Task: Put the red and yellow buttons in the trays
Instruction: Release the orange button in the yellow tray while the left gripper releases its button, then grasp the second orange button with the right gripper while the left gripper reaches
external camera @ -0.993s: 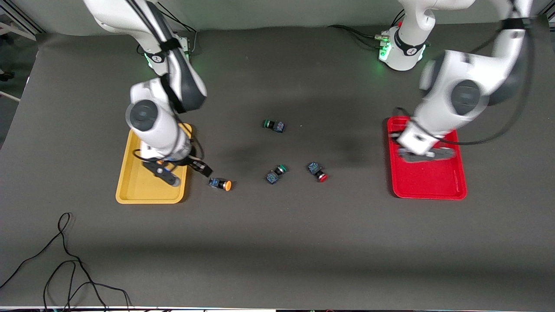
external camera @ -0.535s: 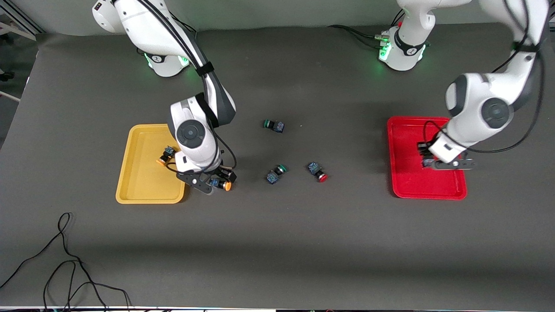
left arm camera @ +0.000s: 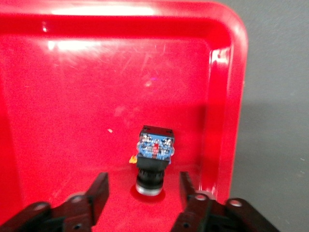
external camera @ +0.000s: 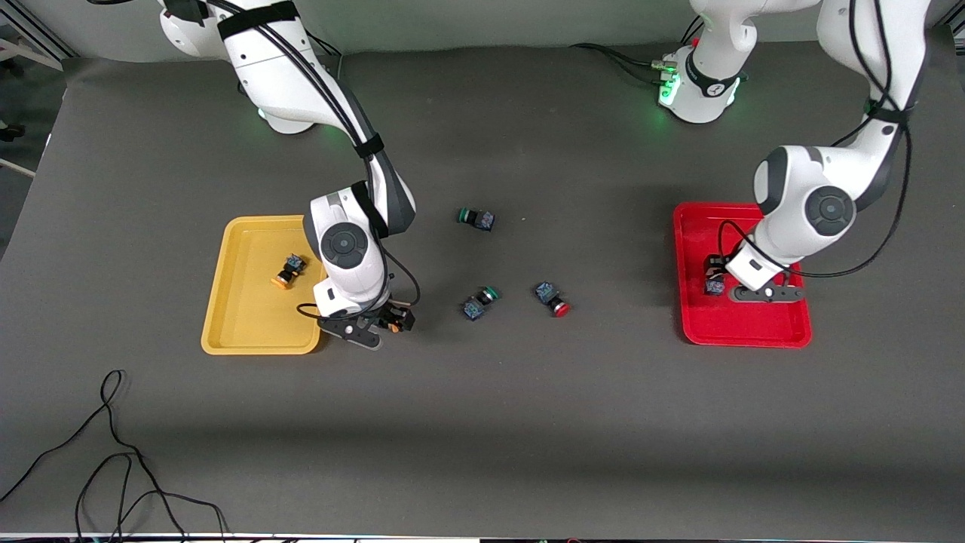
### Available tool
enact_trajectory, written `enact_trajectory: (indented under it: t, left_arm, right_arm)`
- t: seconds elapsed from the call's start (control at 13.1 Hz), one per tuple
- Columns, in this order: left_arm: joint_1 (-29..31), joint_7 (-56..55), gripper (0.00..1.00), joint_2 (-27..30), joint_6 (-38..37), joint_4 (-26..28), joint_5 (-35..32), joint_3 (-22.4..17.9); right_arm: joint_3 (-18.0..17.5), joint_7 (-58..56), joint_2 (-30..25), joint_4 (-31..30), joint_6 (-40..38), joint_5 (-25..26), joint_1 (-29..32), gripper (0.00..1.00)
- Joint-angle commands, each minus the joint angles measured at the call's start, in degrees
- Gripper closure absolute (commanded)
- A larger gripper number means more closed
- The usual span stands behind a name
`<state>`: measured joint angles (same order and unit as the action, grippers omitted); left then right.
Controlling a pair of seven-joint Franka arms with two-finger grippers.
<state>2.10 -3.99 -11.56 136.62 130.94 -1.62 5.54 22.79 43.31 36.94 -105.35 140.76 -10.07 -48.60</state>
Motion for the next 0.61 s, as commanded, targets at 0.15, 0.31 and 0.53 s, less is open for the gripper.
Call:
enact_trajectory:
  t: [0.15,0.31,0.53]
  left_arm:
    - [-4.89,-10.81,0.0,2.77,-17.08,-14.12,0.04,0.7]
    - [-10.59,-20.31,0.0,2.24,-16.82,-15.01,0.13,0.61]
    - [-20.09,-40.83,0.0,-2.66,-15.68,-20.17,0.83,0.7]
  right_arm:
    - [-0.38,-3.84,1.12,-2.14,3.37,-1.27,0.44,0.0]
    - [-0.38,-4.64,1.03,-2.85,3.38,-1.27,0.53,0.0]
    - [-0.38,-7.08,0.86,-2.67,3.47,-1.36,0.53,0.29]
